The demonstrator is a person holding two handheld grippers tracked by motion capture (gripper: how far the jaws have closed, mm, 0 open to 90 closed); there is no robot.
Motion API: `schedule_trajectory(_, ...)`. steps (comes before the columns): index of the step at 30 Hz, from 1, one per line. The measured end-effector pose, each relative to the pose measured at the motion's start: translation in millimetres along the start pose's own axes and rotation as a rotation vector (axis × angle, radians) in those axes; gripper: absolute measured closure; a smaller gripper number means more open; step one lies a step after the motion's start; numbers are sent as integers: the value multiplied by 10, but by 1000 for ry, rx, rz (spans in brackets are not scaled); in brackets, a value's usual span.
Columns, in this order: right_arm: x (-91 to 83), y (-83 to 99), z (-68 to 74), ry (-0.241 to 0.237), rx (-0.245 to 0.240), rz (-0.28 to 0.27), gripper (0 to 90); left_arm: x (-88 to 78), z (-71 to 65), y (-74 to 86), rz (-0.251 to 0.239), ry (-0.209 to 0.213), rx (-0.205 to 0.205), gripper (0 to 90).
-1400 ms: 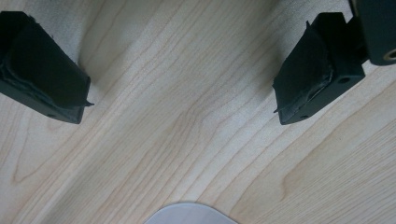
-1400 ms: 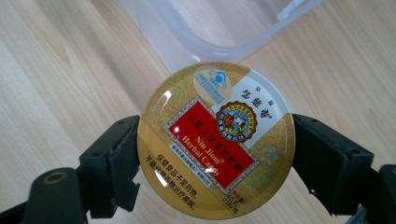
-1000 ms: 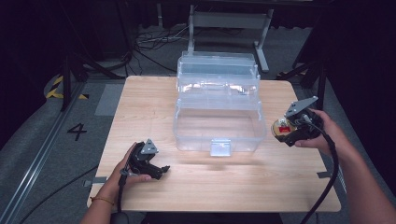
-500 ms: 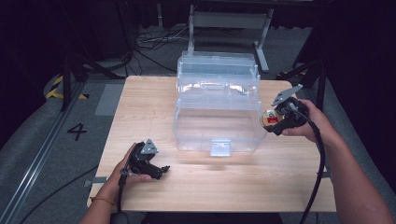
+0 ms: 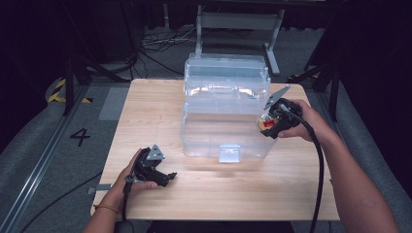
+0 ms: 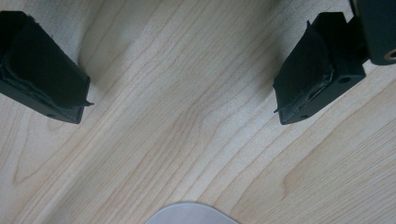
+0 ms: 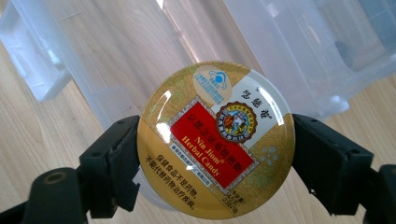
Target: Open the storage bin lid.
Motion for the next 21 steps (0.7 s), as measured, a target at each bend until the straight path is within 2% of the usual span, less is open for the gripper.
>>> schedule_trajectory(11,200,-103,39,-42,-46,51,203,0,1,0,-1,0,1,39)
schedule_trajectory(14,259,-111,56,-76,-70,71,204,0,0,0,0,0,0,40)
schedule_trajectory(15,274,-114,61,-79,-63,83,204,0,1,1,0,0,1,39)
schedule_trajectory(21,385,-153,53,-103,-88,91,204,0,0,1,0,0,1,40)
Point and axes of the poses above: each handheld gripper's, and its own axes: x roughly forward along the jaws, y roughly out of its underside, z roughly to its left, the point moved 8 cm from there along x, roughly forward along the jaws, and after that the axes turned 6 degrees about -x, right-handed, at the moved point
